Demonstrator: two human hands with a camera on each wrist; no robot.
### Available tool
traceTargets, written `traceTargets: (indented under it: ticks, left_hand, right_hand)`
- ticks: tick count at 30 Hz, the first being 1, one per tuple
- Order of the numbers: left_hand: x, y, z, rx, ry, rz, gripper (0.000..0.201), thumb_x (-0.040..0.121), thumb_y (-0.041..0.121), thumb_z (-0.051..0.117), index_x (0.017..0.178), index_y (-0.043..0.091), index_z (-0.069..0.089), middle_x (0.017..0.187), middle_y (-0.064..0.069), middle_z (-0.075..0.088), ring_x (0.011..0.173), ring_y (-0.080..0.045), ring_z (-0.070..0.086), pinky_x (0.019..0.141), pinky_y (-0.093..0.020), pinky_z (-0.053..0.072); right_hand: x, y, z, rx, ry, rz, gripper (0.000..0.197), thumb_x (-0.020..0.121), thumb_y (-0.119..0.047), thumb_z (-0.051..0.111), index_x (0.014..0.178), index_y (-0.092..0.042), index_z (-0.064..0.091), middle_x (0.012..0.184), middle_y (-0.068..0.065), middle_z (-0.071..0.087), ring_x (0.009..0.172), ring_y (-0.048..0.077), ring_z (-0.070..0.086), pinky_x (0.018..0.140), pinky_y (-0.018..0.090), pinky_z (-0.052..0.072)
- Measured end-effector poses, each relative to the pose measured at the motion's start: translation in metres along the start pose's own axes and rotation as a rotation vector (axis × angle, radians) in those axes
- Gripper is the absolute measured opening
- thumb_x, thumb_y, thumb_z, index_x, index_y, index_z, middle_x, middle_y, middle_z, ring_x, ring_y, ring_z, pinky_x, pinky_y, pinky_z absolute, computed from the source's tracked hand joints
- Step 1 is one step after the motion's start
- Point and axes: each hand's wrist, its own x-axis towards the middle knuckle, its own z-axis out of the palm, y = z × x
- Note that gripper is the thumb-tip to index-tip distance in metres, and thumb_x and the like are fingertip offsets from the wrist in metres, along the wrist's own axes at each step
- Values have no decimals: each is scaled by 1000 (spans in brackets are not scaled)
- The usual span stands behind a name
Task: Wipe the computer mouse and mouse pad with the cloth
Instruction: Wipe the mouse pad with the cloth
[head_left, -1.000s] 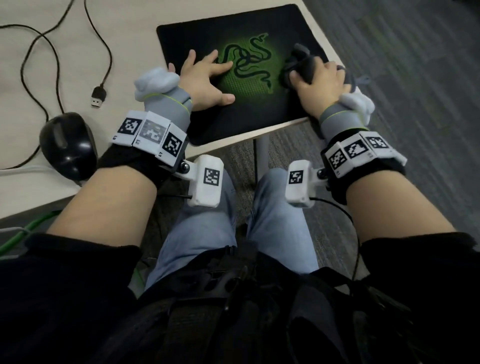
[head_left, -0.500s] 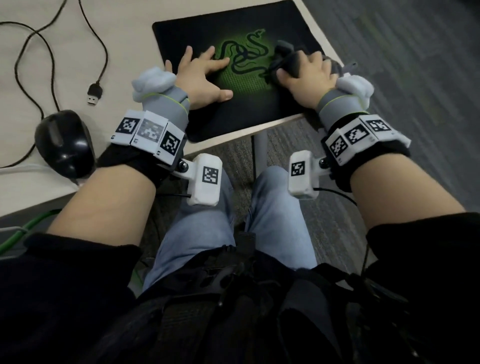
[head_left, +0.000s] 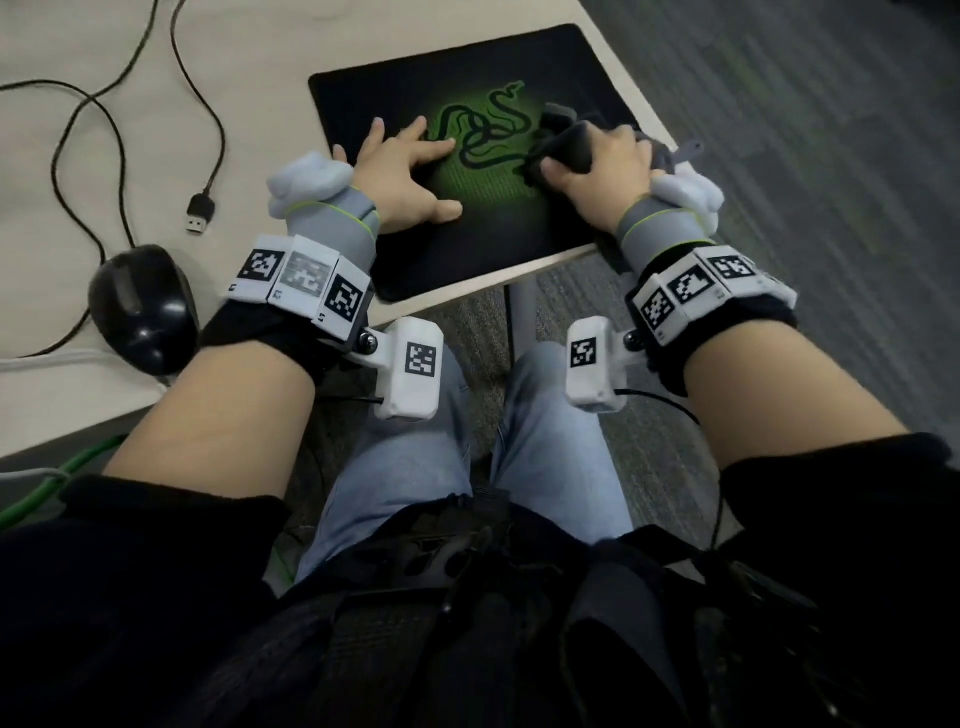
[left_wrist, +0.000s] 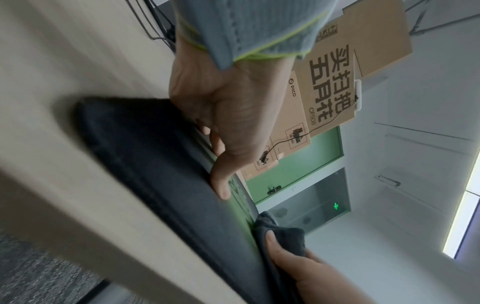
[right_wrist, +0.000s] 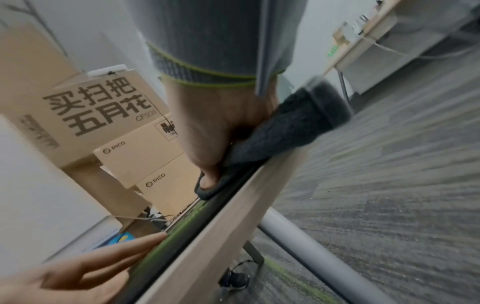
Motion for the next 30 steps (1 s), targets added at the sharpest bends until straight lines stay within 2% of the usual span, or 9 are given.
traceTargets:
  ticks: [5,8,10,12,14,17,19,24,30]
  left_hand:
    - [6,37,-13,40,-6,-60,65,81,17,70,139,19,40,156,-13,20,148,-27,3,117,-45,0]
    - [24,49,-13,7,-15,-10,61,86,7,58,143,15,35,158,-12,16,148,-27,-2,118,-48,-4]
    - [41,55,-13,32,-10,0,60,91,7,48,147,15,27,160,-6,9,148,-26,-4,118,-48,-2]
    - [53,58,-12,67,-17,-6,61,95,15,44,150,15,17,160,-2,4,148,-27,-5,118,-44,1]
    - [61,57,-8,118,-60,-14,67,96,28,46,151,16,9,161,0,-1,147,-27,-8,117,-44,0]
    - [66,53,-4,153,-84,-9,72,95,35,49,151,18,7,160,2,-3,147,-27,-11,117,-45,0]
    - [68,51,-3,144,-70,1,72,94,36,50,151,19,9,160,4,-3,147,-26,-11,117,-45,-1]
    - [78,40,2,155,-72,4,73,92,42,49,150,26,8,160,9,-5,147,-21,-13,115,-56,-6]
    - [75,46,-2,91,-61,-6,72,93,38,50,151,25,9,160,10,-5,147,-20,-14,116,-49,-7]
  right_hand:
    - [-1,0,-11,-55,125,-54,34,95,-36,43,121,-18,55,131,13,46,126,34,37,101,44,32]
    - [-6,-3,-15,-38,156,-193,28,92,-27,48,104,-7,64,119,15,58,113,34,51,88,38,41]
    - [-10,-3,-10,23,19,-275,31,92,-23,50,114,-7,62,131,14,56,122,32,50,96,37,42]
    - [-13,-1,-4,-32,-145,-312,43,97,-21,45,137,-8,44,153,7,32,142,25,29,113,37,26]
    - [-10,0,-6,-82,-196,-310,49,99,-22,40,146,-10,30,159,4,17,147,20,15,117,36,15]
    - [1,-4,-13,-114,-191,-265,51,100,-25,37,147,-11,23,157,7,21,143,26,25,112,31,23]
    - [13,-9,-17,-124,-208,-209,53,100,-27,37,148,-11,21,154,11,28,138,32,32,108,33,28]
    - [59,-22,-29,-117,-224,-85,56,101,-29,36,149,-10,16,152,13,30,138,35,31,109,35,28]
    - [38,-10,-23,-143,-139,-119,52,100,-29,37,148,-13,21,151,9,33,137,33,32,106,38,32]
